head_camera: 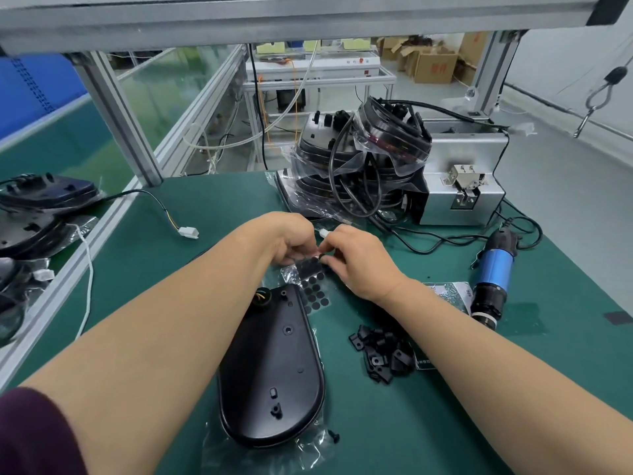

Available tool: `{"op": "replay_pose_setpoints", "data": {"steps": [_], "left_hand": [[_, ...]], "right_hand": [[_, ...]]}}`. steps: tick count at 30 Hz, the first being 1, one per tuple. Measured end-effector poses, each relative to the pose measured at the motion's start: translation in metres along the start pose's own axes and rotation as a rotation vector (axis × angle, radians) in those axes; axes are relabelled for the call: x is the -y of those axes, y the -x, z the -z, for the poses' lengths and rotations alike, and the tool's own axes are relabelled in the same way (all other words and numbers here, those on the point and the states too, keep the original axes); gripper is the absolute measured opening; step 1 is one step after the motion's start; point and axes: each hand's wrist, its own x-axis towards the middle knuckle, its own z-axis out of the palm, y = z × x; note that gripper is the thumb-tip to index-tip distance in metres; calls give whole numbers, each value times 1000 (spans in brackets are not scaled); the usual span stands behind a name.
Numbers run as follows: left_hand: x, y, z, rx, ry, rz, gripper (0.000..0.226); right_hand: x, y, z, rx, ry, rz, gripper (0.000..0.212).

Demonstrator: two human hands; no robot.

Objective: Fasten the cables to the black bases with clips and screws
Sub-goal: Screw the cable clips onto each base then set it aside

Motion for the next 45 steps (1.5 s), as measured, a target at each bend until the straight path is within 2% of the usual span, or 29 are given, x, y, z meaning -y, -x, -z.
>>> {"op": "replay_pose_setpoints", "data": {"steps": [6, 17, 21, 22, 24, 26, 28, 30, 34, 40, 45], "left_hand": [[1, 0, 1, 22, -19, 48, 19], [4, 7, 2, 15, 10, 44, 15], [7, 9, 3, -74, -48, -66, 5], [10, 13, 6, -88, -88, -111, 6], [18, 24, 16, -170, -183, -197, 24], [33, 38, 30, -237, -116, -301, 27], [50, 56, 39, -206, -39, -378, 22], [67, 75, 41, -159, -79, -419, 22], [95, 99, 37, -154, -153, -487, 33], [113, 116, 22, -212, -333, -545, 49], [114, 122, 14, -223, -365, -549, 54]], "right_hand": [[3, 4, 1, -33, 65, 35, 9], [4, 0, 7, 82, -25, -72, 5], [13, -1, 18, 46, -173, -117, 7], [18, 0, 23, 37, -243, -139, 6], [30, 3, 32, 65, -397, -165, 6], [44, 7, 38, 167, -484, -164, 11], [56, 15, 39, 293, -562, -202, 13], [66, 23, 38, 407, -644, -258, 12], [78, 32, 34, 500, -558, -301, 20], [88, 37, 30, 464, -447, -386, 19], [93, 38, 28, 463, -456, -445, 16]]}}
